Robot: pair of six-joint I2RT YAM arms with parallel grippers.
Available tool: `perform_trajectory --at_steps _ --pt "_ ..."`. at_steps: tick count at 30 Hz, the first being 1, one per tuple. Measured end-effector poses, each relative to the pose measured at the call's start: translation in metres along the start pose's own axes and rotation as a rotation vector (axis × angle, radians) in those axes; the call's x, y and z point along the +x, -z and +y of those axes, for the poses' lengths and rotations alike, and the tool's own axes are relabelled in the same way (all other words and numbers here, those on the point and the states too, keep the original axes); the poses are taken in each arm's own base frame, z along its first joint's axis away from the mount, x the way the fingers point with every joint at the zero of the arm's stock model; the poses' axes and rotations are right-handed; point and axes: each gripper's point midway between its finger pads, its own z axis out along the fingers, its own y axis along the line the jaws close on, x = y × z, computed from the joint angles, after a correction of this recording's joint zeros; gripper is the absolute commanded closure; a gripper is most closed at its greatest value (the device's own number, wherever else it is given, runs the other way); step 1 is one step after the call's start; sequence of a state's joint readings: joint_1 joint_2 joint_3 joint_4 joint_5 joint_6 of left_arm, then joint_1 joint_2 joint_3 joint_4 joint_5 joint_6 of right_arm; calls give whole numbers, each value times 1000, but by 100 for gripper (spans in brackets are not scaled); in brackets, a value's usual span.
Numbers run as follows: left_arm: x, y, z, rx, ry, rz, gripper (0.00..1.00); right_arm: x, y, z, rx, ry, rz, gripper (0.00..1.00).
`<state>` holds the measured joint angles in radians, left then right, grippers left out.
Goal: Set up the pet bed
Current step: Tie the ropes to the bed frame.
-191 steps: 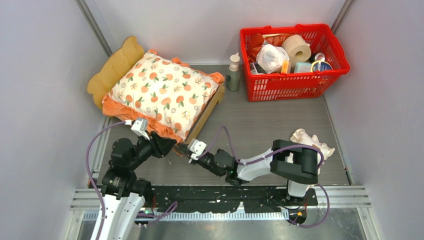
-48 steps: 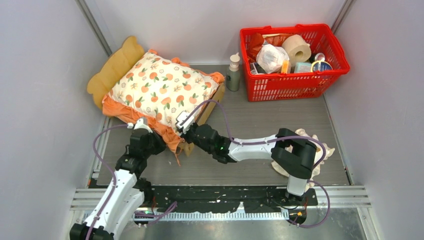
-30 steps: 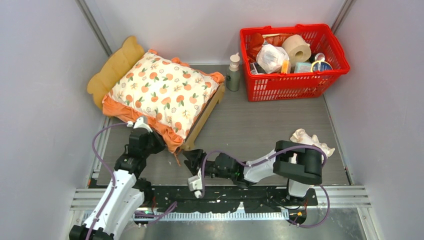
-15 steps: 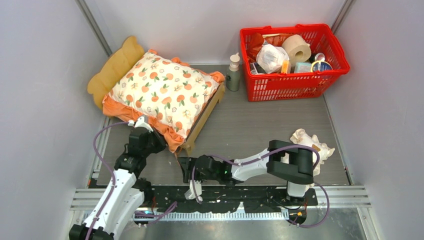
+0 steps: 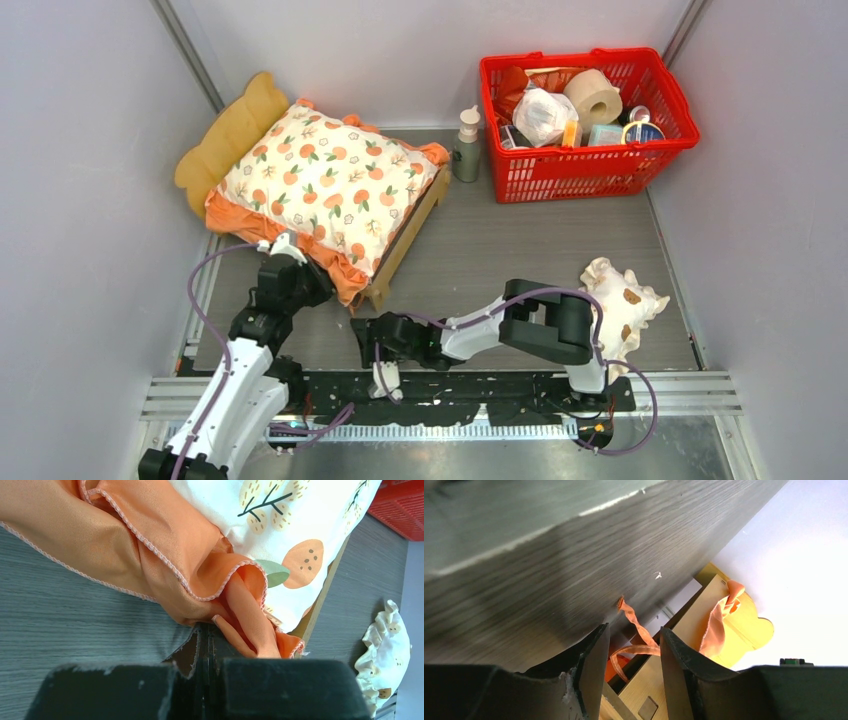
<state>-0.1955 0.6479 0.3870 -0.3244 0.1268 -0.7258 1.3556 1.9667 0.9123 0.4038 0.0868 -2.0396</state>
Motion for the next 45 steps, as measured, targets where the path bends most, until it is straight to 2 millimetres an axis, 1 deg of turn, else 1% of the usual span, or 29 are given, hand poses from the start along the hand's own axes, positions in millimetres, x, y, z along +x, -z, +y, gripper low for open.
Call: perform_trajectory --at_steps 5,9,11,13,15,16,17,18,20,22,26,30,33,36,40,45 --pt "-1 1 -3 13 -2 -6 100 7 -6 1 -14 -9 4 53" --pt "-9 2 -9 41 -7 -38 100 16 -13 1 -16 -17 11 54" --pt "-10 2 -10 46 -9 -44 100 21 -17 1 -14 -24 20 55" --pt "-11 2 -11 50 -9 -48 100 21 -19 0 -9 -28 11 57" --pt "-11 2 -12 52 -10 -50 100 20 -21 0 -3 -28 5 62" --pt "-12 2 -12 51 -10 -49 100 19 -22 -1 1 -29 1 68" --pt "-12 1 -12 51 -10 -50 100 18 -23 -1 4 -29 -4 72" --pt "-12 1 -12 51 -10 -49 100 17 -24 -1 8 -28 -10 81" --pt "-12 0 -11 50 -10 -48 100 15 -26 0 11 -33 -22 93" --pt "-12 0 -11 50 -10 -48 100 14 -26 -1 18 -35 -32 94" --pt "-12 0 -11 49 -9 -48 100 8 -26 -3 44 -53 -56 95" --pt "-12 2 -9 38 -9 -53 100 2 -25 -4 82 -173 -86 95" --pt "-10 3 -4 15 -7 -53 100 -7 -23 -16 139 -320 -122 95" --pt "-8 5 1 -7 -5 -48 100 -11 -20 -30 212 -468 -144 95" --pt "-7 7 3 -15 -3 -51 100 -10 -14 -46 315 -670 -167 95" --pt "-2 9 6 -18 1 -48 100 -6 -5 -51 418 -946 -186 95"
